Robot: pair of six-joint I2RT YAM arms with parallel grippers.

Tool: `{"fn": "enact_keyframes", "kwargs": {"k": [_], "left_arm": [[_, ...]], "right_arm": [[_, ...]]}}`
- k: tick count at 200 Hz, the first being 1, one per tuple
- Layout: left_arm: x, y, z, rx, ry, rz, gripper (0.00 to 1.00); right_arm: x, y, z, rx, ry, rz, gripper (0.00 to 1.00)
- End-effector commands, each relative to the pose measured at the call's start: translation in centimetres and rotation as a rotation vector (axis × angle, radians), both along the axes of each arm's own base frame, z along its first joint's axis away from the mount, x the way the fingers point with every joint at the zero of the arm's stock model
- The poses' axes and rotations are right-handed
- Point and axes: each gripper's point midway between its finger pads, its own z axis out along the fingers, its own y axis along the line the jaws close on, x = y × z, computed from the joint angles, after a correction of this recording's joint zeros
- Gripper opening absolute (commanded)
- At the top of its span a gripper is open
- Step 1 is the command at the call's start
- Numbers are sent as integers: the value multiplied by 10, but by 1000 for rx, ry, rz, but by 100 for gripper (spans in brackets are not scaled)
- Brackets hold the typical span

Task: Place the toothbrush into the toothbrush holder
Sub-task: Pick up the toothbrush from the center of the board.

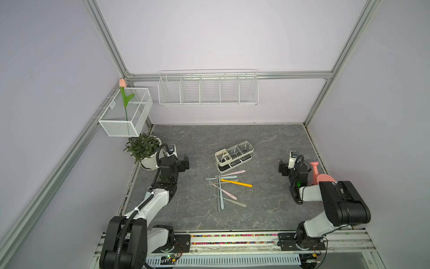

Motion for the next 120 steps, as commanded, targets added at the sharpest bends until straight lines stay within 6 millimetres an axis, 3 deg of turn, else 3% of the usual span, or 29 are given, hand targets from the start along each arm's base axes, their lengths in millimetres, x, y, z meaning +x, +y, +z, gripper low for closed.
{"fn": "enact_keyframes", "kwargs": {"k": [1,54,87,120], "left_arm": [[-3,2,6,-12,-19,20,99],[-1,0,10,-19,-24,20,99],[-10,-2,24,-65,-75,5,99],[-16,-18,40,-117,-140,-80,99]], "right_arm": [[5,0,12,10,-40,2,89],[5,0,12,10,-41,3,89],[5,0,12,10,-42,3,89],[6,1,13,9,-43,6,89]]}}
